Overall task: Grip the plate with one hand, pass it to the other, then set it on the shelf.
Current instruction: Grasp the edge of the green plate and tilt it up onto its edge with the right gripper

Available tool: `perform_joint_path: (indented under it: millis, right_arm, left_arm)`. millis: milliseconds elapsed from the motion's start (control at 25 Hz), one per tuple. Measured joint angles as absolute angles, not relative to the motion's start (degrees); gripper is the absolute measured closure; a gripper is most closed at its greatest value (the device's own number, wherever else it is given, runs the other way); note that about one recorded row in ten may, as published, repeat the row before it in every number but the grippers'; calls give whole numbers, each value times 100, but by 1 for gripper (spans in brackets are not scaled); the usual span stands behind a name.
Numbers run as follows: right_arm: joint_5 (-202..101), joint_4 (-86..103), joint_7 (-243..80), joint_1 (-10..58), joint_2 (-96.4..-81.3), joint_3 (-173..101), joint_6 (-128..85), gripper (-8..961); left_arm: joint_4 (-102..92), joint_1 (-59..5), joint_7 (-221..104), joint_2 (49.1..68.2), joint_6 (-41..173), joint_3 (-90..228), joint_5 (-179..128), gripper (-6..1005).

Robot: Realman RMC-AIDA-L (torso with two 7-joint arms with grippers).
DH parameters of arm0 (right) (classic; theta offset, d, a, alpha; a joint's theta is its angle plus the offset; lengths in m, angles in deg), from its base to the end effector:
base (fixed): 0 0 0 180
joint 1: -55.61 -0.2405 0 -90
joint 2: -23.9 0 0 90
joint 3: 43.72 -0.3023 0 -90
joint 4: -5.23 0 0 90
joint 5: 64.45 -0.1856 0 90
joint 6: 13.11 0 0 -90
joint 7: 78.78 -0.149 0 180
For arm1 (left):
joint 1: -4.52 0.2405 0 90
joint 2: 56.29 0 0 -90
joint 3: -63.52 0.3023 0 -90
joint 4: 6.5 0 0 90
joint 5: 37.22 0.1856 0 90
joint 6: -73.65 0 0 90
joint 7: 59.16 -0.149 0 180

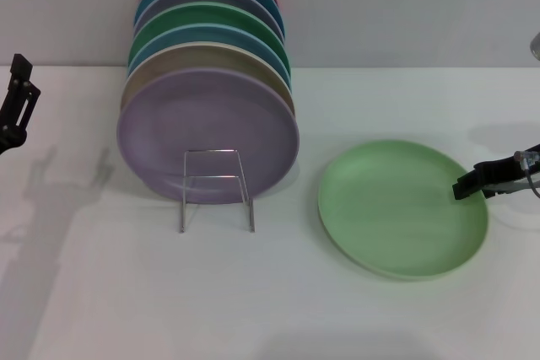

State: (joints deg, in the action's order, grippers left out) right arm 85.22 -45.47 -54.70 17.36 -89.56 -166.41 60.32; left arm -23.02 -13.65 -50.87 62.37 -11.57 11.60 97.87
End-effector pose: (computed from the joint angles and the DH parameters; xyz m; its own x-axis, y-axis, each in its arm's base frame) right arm 0.3128 0.4017 0.0178 0.3073 -0.9276 -0.2124 -0.8593 -0.1746 -0.4808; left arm -0.3201 0.3033 0.0062 0.5817 -0.3536 0.7325 0.7331 -0.1622 -0.6605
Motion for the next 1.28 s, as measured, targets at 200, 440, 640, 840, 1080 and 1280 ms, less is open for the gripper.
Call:
perform_joint_path:
  millis: [200, 440, 640, 840, 1080, 1280]
  right_arm:
    - [8523, -4421, -5470, 1698, -8954, -16641, 5967, 627]
    - [8523, -4382, -5470, 1678, -8950, -16642, 5928, 667]
    - [8523, -4368, -5470, 1686, -8947, -16642, 5920, 694]
    - [8523, -4364, -5435, 1696, -8947, -16642, 5905, 714]
    - [8523, -4337, -5378, 1683, -8947, -16642, 5905, 738]
    - [8538, -4294, -5334, 1672, -8947, -16642, 5904, 758]
  left_arm:
    - [-2293, -1367, -5090, 6235, -1162, 1115, 9787, 200]
    - [-2284, -1368, -5098, 6235, -1171, 1108, 9787, 200]
    - [-2284, -1368, -5088, 6229, -1179, 1088, 9787, 201]
    - [-2285, -1368, -5068, 6227, -1185, 1076, 9787, 201]
    - [-2285, -1367, -5051, 6232, -1187, 1041, 9786, 202]
    - [-2285, -1367, -5043, 6235, -1187, 1040, 9787, 202]
